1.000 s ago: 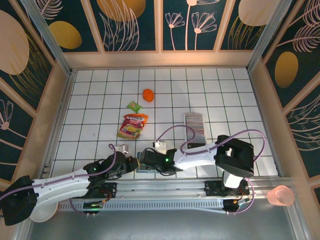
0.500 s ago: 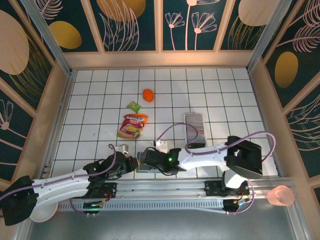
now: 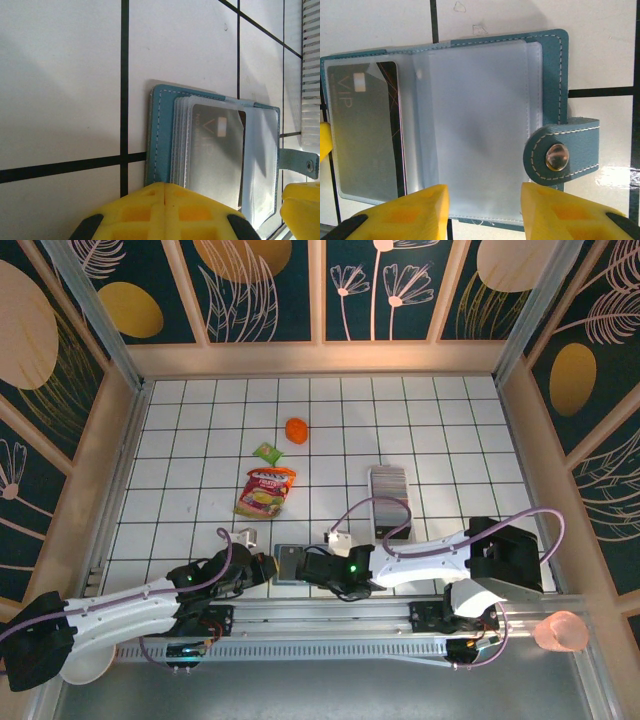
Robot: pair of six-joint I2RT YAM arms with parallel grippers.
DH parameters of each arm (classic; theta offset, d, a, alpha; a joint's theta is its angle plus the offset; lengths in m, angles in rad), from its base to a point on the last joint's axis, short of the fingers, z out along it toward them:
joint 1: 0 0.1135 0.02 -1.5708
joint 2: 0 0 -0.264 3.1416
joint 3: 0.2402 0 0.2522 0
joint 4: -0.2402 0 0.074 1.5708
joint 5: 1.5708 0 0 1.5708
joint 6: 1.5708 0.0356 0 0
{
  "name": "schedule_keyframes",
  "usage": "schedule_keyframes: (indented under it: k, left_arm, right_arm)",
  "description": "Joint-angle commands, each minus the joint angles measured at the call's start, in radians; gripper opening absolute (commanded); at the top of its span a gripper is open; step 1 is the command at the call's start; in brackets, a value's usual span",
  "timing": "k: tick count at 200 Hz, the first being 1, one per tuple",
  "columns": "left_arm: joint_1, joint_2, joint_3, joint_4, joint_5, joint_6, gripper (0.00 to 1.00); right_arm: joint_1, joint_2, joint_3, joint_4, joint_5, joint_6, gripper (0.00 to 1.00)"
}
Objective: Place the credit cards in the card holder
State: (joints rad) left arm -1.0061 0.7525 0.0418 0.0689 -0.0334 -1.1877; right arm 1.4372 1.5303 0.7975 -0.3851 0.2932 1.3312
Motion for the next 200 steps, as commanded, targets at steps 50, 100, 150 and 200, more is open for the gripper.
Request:
schedule_keyframes:
  k: [50,100,150,200]
  left_arm:
    - [-0.001,-0.007,-0.017,0.005,0.015,-0.02,0.01]
    - [-0.001,-0.005,-0.018,0.009,0.015,-0.02,0.01]
    - [-0.002,-0.005,-0.022,0.009,0.013,-0.02,0.02]
    - [0.0,-0.019,-0.026,0.003,0.011,-0.024,0.02]
  right_arm:
    - [0.008,0.053,-0.026,0.044,-0.006,0.042,0.43]
    - [-0.001,0.069,-0.024,0.111,-0.011,0.031,0.52]
    - [-0.012,0.074,-0.045,0.227,-0.011,0.035,0.52]
    - [-0.022,0.074,-0.062,0.377,0.002,0.013,0.52]
